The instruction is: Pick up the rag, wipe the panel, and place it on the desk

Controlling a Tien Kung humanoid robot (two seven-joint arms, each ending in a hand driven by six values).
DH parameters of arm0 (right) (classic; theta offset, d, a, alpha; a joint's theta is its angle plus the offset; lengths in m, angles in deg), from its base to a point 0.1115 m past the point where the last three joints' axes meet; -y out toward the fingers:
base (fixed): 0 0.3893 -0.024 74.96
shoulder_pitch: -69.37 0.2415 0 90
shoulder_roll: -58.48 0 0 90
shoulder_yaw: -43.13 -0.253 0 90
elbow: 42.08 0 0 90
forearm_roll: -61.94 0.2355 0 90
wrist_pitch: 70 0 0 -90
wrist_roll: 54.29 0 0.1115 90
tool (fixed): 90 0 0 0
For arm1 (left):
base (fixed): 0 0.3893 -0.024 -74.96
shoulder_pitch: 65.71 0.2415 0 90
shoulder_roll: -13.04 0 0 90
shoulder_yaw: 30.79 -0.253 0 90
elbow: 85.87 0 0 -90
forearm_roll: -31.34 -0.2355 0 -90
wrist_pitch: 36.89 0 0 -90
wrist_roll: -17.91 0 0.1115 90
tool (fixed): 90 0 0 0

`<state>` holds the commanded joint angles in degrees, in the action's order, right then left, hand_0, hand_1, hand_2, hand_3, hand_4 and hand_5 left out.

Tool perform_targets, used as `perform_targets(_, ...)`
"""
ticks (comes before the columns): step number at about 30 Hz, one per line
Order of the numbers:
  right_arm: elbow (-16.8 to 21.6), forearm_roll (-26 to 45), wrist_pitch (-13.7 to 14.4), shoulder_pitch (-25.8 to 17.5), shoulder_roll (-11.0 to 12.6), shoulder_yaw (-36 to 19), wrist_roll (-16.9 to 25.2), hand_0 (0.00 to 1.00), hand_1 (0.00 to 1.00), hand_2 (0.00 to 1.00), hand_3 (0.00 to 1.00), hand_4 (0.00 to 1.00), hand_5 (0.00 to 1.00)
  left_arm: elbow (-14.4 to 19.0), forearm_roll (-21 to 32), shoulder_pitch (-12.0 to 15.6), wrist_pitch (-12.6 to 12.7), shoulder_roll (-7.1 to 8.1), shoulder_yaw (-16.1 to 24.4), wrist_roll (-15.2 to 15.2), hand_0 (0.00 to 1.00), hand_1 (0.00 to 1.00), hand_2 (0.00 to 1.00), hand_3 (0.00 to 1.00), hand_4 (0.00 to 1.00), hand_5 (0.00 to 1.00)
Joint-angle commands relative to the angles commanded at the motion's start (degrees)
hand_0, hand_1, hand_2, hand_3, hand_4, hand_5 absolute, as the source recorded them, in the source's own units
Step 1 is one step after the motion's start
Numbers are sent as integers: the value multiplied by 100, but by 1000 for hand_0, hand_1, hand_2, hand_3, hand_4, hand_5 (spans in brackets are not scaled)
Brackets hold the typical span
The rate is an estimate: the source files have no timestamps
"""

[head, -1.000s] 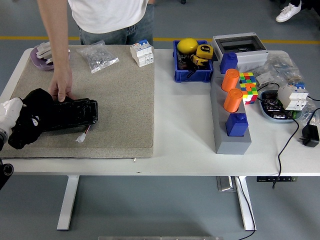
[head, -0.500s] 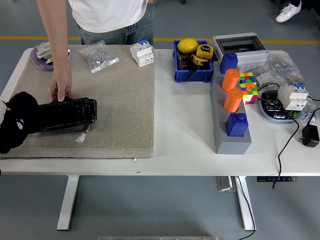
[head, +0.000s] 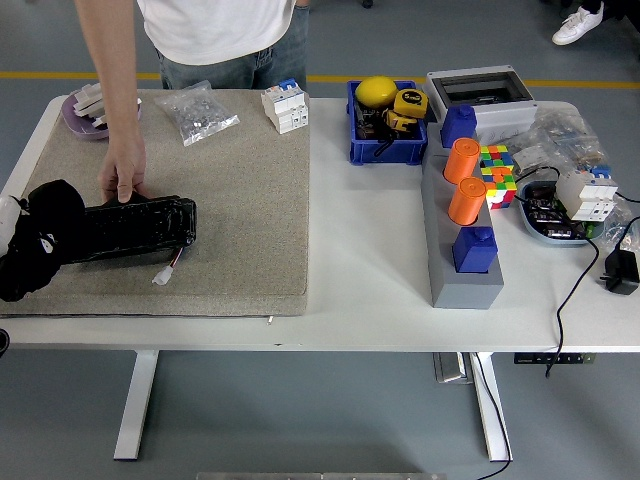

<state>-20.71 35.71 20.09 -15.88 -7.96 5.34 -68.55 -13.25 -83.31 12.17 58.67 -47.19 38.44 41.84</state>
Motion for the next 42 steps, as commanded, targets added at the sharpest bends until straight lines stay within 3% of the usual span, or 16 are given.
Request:
perform_targets(3,2,-7,-2,1,-2,-11,-1,677,659,701,647,998,466,54,69,-84,19,-12,-194,23,192,178,542,554,536,91)
perform_targets(19,14,-41,-35,22,-6,-23,-22,676,658,701,648,998,468,132,311,-670,46,-368,-1076,128,191,178,543,556,536,91)
perform_targets(25,23,-42,-44,37,4,-14,-27,676,657,701,649,998,470,248,384,-783,48,-410,-1375,169,191,177,543,556,536,92)
perform_targets(35,29,-32,-58,53,-6,10,-34,676,656,701,649,998,470,375,405,-1038,31,-617,-1701,278,192,176,543,557,538,94)
perform_targets(42,33,-20,-56,49,-8,12,-33,677,655,701,649,998,471,387,383,-1070,61,-670,-1717,319,192,176,543,558,540,94)
